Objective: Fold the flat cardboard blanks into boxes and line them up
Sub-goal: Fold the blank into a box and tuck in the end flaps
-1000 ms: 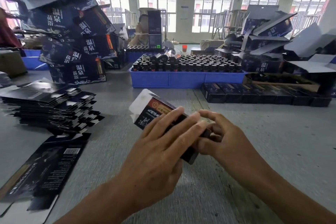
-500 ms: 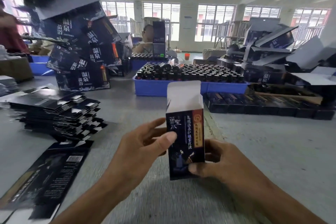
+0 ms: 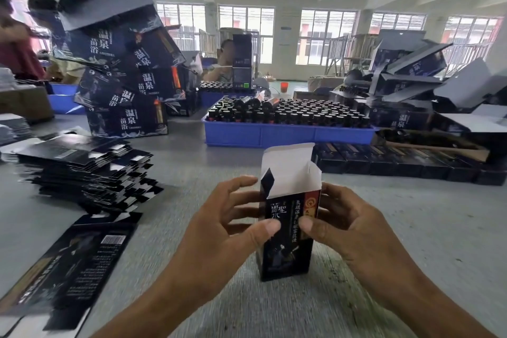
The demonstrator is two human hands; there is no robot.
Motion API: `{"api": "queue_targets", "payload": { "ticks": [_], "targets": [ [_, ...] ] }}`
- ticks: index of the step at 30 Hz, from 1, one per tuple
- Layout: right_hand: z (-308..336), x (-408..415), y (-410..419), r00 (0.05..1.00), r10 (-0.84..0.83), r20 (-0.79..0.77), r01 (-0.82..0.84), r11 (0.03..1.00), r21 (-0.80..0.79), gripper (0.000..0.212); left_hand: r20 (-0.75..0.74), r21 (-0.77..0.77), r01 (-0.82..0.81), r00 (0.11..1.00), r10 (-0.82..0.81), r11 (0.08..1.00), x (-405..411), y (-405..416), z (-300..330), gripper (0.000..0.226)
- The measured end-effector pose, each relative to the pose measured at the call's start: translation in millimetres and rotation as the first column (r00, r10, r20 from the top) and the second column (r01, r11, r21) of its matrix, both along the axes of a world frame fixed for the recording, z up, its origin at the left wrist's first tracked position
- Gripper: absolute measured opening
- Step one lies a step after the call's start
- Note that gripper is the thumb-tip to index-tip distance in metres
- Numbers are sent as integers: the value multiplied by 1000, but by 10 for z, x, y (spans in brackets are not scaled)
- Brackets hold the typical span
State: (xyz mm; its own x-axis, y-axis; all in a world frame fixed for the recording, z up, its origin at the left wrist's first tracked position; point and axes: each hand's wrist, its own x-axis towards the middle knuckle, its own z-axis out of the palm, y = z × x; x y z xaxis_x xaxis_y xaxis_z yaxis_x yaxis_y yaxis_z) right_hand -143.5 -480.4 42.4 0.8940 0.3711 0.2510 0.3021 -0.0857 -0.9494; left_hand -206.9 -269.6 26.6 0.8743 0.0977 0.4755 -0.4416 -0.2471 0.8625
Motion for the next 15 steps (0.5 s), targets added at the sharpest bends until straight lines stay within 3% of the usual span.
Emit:
{"api": "queue_targets", "payload": {
  "ticks": [4, 7, 15],
  "targets": [
    [-24, -6, 3, 999, 10, 45, -10, 1000, 4, 53, 156, 104, -73, 986, 56, 992, -21, -17, 9, 47],
    [-21, -24, 21, 995, 19, 93, -18, 1000, -13, 47, 173, 142, -85, 983, 59, 986, -22, -9, 13, 42],
    [-6, -69, -2, 977, 22, 211, -11, 999, -53, 75, 97, 140, -37, 995, 24, 989, -25, 57, 40, 42]
  ]
}}
